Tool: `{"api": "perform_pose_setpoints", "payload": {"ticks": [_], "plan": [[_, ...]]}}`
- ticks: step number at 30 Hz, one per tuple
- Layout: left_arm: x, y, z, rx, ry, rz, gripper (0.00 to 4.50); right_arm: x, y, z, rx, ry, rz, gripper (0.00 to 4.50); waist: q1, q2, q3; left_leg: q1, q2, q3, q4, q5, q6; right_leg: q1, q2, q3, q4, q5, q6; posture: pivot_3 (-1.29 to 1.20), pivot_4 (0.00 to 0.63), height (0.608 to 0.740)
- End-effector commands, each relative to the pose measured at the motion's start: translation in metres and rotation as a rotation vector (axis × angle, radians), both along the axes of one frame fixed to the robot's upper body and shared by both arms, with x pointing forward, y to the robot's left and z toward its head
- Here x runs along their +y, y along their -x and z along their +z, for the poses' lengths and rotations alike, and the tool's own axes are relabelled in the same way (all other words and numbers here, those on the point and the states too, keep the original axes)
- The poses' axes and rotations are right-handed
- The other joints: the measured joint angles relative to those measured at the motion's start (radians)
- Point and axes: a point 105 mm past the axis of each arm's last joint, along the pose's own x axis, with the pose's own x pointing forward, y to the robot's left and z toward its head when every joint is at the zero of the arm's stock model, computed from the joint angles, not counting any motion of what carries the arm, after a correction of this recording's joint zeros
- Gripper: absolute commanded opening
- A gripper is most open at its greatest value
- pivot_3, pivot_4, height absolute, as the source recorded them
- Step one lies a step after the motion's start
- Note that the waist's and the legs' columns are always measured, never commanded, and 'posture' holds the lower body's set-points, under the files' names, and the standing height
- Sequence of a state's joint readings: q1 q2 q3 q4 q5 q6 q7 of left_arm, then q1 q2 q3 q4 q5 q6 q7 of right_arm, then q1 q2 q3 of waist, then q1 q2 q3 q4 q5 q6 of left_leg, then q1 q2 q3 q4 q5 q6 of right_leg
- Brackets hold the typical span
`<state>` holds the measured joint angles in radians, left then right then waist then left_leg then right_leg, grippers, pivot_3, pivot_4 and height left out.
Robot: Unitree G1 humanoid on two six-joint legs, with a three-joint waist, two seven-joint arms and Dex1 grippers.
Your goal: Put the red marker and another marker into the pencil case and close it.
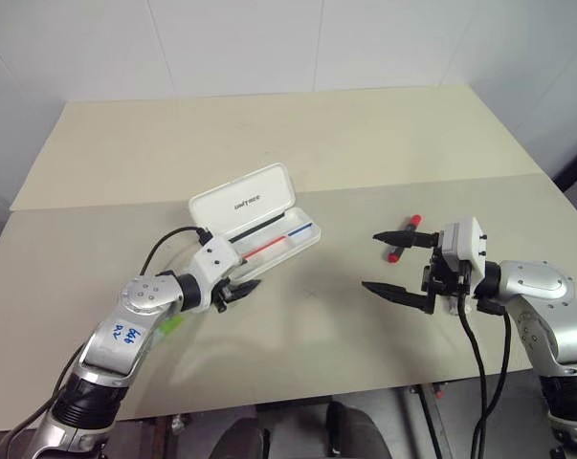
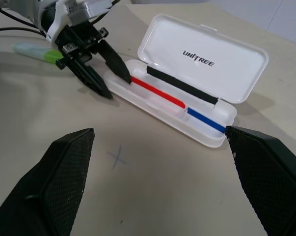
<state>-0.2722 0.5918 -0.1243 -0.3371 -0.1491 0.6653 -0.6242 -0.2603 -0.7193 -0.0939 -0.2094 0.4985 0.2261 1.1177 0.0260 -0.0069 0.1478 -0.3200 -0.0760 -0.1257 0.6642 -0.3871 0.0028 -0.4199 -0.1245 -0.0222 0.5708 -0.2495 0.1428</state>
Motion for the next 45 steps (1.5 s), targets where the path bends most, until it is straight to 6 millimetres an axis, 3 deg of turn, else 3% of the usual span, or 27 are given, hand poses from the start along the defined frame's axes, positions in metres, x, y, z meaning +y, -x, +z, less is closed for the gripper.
{"api": "perform_pose_setpoints", "payload": {"ticks": [1,4,7,13,22,27,35,45], "plan": [[0.002,0.001,-0.01,0.065,-0.038,0.008,2.55,0.002,0.004,0.019,-0.075,-0.016,0.006,4.5,0.001,0.0,0.0,0.0,0.0,0.0,0.0,0.0,0.0,0.0,0.0,0.0,0.0,0.0,0.0,0.0,0.15,0.74],[0.003,0.003,-0.018,0.126,-0.065,0.005,2.55,0.005,0.004,0.025,-0.091,-0.022,0.01,4.5,0.0,0.0,0.0,0.0,0.0,0.0,0.0,0.0,0.0,0.0,0.0,0.0,0.0,0.0,0.0,0.0,0.15,0.74],[0.003,0.005,-0.02,0.151,-0.073,-0.005,1.98,0.009,0.005,0.03,-0.106,-0.027,0.014,4.5,0.0,0.0,0.0,0.001,0.0,0.0,0.0,0.0,0.0,0.001,0.0,0.0,0.0,0.0,0.0,0.0,0.15,0.74],[-0.003,0.009,-0.022,0.185,-0.071,-0.05,0.06,0.012,0.004,0.037,-0.127,-0.032,0.015,4.5,-0.001,0.0,0.0,0.002,0.0,0.0,0.0,0.0,0.0,0.001,0.0,0.0,0.0,0.0,0.0,0.0,0.15,0.74],[-0.019,0.02,-0.021,0.161,-0.055,-0.174,0.06,0.012,0.003,0.041,-0.136,-0.027,0.01,4.5,0.0,0.0,0.0,0.001,0.0,0.0,-0.001,0.0,0.0,0.001,0.0,0.0,0.0,0.0,0.0,0.0,0.15,0.74],[-0.041,0.053,0.002,0.147,0.01,-0.512,0.06,0.011,0.002,0.04,-0.129,-0.019,0.014,4.5,0.003,0.0,0.0,0.0,-0.002,0.0,-0.001,0.0,0.0,0.001,-0.002,-0.001,-0.001,0.0,0.0,0.0,0.15,0.74],[-0.031,0.047,0.002,0.134,-0.057,-0.503,0.06,0.011,0.003,0.041,-0.125,-0.014,0.018,4.5,0.0,0.0,0.0,0.0,-0.002,0.0,0.0,-0.001,0.001,0.001,-0.003,-0.002,-0.002,0.0,0.0,0.0,0.15,0.74],[-0.043,0.034,-0.006,0.043,-0.17,-0.559,0.06,0.014,0.004,0.044,-0.137,-0.027,0.002,4.5,0.012,0.0,0.0,0.0,-0.002,-0.001,0.002,-0.001,0.001,0.003,-0.003,-0.002,-0.002,0.0,0.0,0.0,0.15,0.74]]}}
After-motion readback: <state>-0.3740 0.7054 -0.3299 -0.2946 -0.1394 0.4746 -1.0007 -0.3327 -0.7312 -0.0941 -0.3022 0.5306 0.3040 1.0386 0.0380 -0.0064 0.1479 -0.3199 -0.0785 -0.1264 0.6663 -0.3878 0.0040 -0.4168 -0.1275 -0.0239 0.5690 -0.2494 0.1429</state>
